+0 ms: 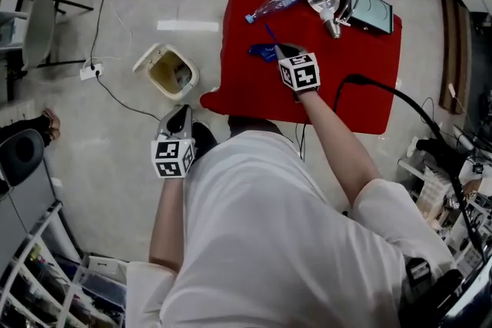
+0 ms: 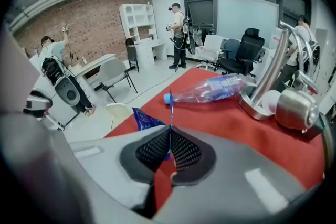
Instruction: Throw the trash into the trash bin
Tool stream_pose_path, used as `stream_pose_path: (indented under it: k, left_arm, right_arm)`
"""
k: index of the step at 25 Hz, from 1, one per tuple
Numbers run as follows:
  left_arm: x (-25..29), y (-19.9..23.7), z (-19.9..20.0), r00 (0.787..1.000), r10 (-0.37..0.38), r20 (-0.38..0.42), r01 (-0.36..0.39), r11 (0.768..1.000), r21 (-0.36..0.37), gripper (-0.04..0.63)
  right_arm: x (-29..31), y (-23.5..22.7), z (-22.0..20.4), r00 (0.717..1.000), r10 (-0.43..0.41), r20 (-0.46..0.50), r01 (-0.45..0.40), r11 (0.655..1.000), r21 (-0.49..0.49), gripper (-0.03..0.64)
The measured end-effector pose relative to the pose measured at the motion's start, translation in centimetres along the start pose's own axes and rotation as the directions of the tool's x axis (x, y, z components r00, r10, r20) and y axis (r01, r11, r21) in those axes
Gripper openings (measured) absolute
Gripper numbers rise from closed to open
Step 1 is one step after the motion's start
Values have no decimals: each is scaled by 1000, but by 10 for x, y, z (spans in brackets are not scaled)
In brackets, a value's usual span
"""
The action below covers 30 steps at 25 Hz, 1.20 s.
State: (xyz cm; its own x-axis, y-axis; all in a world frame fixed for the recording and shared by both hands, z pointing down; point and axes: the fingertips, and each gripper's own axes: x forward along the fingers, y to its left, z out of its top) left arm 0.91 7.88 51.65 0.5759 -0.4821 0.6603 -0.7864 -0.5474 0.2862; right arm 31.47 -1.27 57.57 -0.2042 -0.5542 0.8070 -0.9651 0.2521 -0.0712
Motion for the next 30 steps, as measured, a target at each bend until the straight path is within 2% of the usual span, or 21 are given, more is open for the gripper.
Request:
stream_pose_path:
  k: [7, 15, 24, 30]
  left_arm:
    - [-25, 29, -17, 999, 29, 21, -28, 999, -33, 5]
    - [-65, 72, -40, 994, 97, 39, -93, 990, -106, 5]
    - [-92, 125, -62, 989, 145, 31, -138, 978, -158, 5]
    - [-102, 153, -75, 985, 172, 23, -164, 967, -192, 5]
  right_arm:
    - [3, 73, 29, 997, 74, 32, -72, 994, -78, 3]
    - [28, 169, 45, 983, 182, -1, -180, 972, -152, 3]
    - [65, 262, 43, 960, 272, -69, -280, 943, -178, 3]
    - [92, 314, 33, 932, 344, -114, -359, 921, -154, 3]
